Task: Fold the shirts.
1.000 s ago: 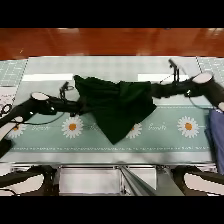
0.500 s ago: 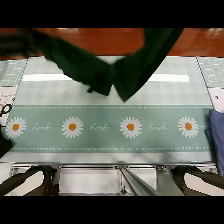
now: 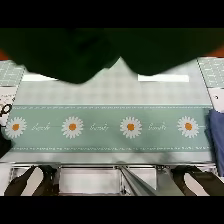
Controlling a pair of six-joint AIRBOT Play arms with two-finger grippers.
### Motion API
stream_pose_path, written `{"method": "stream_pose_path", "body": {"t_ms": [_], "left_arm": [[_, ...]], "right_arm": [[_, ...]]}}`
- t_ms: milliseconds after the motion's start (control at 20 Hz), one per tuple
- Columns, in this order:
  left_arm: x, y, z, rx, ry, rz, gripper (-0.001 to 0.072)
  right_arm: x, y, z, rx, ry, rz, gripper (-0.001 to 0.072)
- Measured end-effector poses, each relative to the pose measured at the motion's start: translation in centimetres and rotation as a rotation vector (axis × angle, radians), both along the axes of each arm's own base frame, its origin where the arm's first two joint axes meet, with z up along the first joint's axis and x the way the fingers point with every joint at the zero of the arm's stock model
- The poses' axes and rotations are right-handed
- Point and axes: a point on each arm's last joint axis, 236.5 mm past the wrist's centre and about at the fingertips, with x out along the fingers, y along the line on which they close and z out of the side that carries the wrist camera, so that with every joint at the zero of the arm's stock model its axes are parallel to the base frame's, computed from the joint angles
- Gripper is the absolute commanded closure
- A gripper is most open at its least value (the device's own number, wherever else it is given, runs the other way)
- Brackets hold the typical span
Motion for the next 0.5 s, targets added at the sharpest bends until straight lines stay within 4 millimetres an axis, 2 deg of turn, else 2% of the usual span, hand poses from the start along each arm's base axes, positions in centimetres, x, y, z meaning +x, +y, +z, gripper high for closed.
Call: {"method": "stream_pose_path", "body": {"t_ms": [150, 250, 350, 500], "left_arm": [[-3.1, -1.0, 0.9, 0.07, -0.05, 0.056, 0.0687], [-4.3, -1.6, 0.4, 0.104, -0.043, 0.07, 0.0687], [-4.7, -2.1, -1.1, 0.122, 0.0, 0.054, 0.0687], [-3.8, -2.2, -5.4, 0.13, 0.131, 0.02, 0.0687]], "right_arm": [[-4.5, -2.2, -1.0, -0.016, 0.023, -0.101, 0.0692], [-6.4, -3.8, -3.3, -0.016, 0.083, -0.175, 0.0692], [-7.7, -4.8, -6.2, -0.009, 0.158, -0.223, 0.0692], [-8.0, -5.6, -12.2, 0.004, 0.324, -0.266, 0.0692]]}}
